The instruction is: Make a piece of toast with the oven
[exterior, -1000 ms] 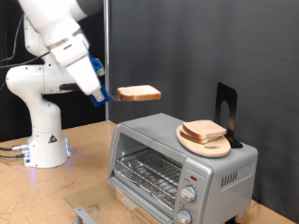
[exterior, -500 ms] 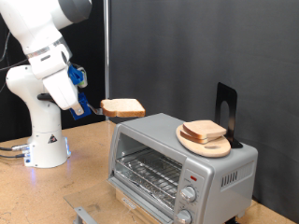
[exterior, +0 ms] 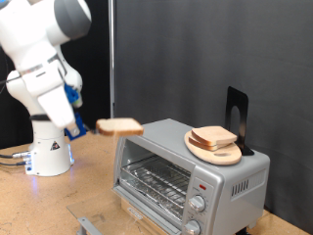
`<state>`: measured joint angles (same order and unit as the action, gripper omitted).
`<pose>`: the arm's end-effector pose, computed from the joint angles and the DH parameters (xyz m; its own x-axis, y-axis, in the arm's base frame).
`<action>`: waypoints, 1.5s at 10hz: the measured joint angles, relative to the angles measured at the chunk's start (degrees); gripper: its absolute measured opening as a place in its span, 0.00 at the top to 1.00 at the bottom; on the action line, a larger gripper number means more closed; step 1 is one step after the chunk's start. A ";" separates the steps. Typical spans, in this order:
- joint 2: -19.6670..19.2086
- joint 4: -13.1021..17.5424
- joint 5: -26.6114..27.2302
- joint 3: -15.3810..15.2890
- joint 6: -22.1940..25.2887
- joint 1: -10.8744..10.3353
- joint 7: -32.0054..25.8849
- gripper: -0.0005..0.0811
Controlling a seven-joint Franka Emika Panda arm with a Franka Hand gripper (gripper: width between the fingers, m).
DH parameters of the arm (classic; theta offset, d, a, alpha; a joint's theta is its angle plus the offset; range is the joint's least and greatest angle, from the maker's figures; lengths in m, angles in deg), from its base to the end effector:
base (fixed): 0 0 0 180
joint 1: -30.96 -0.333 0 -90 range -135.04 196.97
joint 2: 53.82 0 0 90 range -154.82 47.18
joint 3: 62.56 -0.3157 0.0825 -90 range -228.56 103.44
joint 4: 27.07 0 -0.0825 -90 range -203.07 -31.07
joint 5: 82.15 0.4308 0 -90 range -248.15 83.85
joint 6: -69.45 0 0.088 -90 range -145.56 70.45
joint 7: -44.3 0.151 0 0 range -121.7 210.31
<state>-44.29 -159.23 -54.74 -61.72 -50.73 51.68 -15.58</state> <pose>0.5011 -0.1552 0.3488 0.8909 0.3481 0.2916 0.4265 -0.8619 -0.2742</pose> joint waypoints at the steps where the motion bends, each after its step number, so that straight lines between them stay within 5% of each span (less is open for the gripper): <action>1: -1.94 -0.54 -0.29 0.07 -3.08 0.23 -0.29 0.46; 7: -12.37 -0.36 -0.52 0.94 -12.11 1.56 -4.77 0.46; 15: -12.92 -2.68 -1.94 -2.97 -16.05 -0.75 -0.28 0.46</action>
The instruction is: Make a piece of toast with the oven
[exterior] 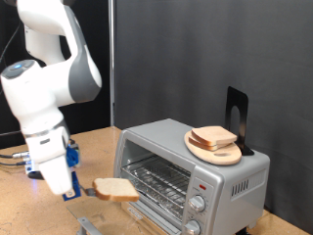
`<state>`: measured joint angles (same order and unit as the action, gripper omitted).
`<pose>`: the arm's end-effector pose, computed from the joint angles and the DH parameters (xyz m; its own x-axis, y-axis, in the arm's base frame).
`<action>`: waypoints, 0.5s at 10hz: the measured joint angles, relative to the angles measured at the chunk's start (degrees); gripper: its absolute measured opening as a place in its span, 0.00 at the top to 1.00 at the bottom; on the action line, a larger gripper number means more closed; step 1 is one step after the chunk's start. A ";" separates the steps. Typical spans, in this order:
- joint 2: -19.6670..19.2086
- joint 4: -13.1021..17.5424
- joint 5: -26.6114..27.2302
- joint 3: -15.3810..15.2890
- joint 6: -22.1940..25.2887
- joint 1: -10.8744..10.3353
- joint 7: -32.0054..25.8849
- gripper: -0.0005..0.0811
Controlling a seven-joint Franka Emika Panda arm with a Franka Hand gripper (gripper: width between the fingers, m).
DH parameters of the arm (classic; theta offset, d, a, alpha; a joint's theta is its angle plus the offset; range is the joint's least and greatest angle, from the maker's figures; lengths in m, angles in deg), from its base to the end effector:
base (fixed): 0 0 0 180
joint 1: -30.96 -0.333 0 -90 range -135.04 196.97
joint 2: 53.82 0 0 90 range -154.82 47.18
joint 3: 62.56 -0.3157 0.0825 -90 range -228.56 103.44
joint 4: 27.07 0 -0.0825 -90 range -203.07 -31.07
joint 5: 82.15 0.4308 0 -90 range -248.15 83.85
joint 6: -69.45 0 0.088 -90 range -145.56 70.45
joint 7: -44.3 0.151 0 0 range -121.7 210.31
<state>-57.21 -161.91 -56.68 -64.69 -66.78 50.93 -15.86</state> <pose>0.5149 -0.1470 0.2257 0.9059 0.3683 0.2093 0.4100 -0.8864 -0.2149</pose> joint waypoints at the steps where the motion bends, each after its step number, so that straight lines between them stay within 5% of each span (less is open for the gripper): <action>1: 0.20 -0.26 0.63 -0.75 -0.13 -0.35 0.20 0.46; 5: 1.20 -2.06 -1.99 -3.38 -1.28 -1.83 6.38 0.46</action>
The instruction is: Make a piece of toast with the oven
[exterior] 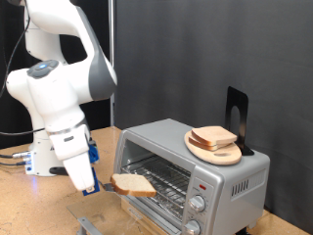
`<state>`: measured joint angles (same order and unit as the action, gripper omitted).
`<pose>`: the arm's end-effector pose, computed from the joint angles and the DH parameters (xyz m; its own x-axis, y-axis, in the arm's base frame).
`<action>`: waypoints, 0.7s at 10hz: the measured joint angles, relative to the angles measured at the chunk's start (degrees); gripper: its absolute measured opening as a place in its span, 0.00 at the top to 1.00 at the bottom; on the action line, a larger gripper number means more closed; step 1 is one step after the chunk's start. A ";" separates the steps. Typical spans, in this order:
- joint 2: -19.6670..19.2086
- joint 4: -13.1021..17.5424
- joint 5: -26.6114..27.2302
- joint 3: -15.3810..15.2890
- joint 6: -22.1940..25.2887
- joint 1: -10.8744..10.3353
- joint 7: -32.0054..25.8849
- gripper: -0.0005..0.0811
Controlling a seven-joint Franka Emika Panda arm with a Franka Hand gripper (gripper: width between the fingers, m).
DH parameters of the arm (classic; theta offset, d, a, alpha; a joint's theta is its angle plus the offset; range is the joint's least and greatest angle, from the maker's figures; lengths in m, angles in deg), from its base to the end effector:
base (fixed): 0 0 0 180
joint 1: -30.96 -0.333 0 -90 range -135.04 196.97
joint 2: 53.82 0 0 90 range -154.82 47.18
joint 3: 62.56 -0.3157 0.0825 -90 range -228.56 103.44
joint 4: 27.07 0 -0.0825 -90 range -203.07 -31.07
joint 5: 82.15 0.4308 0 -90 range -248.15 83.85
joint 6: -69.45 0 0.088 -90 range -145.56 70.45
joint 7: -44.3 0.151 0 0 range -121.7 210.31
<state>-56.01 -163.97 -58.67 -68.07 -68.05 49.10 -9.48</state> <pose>0.5157 -0.1000 0.2225 0.9105 0.3757 0.1727 0.4068 -0.8887 -0.2116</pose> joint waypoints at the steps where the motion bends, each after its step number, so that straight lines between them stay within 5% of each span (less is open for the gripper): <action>1: 0.34 -0.55 -0.37 -0.60 -0.24 -0.41 0.95 0.46; 7: 3.86 -6.17 -4.59 -3.23 -1.69 -1.16 3.81 0.46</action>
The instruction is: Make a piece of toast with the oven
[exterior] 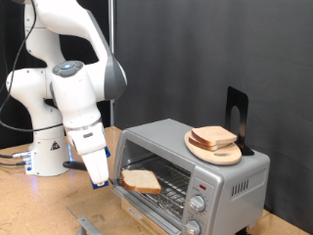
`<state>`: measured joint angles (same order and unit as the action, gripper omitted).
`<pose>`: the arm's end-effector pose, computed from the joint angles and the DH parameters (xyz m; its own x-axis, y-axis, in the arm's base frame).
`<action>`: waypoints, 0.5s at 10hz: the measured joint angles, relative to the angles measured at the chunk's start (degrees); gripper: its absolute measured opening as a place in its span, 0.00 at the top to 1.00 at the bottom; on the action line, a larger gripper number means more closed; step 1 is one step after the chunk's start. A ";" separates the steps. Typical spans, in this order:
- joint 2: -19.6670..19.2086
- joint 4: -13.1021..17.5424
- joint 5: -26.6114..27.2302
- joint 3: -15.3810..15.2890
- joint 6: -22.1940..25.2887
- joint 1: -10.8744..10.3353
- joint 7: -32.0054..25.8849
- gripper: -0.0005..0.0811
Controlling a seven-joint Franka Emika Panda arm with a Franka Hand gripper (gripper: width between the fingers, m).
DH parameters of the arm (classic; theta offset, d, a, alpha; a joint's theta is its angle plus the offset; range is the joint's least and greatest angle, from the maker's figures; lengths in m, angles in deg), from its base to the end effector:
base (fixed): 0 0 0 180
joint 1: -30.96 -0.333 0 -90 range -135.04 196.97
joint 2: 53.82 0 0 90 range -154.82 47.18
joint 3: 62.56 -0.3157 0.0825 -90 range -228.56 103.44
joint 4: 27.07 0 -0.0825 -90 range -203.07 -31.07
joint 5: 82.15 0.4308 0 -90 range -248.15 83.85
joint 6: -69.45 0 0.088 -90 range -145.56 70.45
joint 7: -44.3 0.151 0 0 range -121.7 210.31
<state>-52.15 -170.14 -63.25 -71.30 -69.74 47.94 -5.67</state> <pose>0.4863 -0.0605 0.2123 0.8890 0.4444 0.1108 0.4576 -0.8716 -0.1757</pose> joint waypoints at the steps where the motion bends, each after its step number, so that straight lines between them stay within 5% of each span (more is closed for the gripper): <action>1: 0.43 -0.58 -0.28 -0.33 -0.15 -0.01 0.78 0.46; 5: 0.78 -1.27 -0.52 -0.67 -0.90 0.00 2.46 0.46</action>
<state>-51.37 -171.41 -63.77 -71.97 -70.64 47.94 -3.21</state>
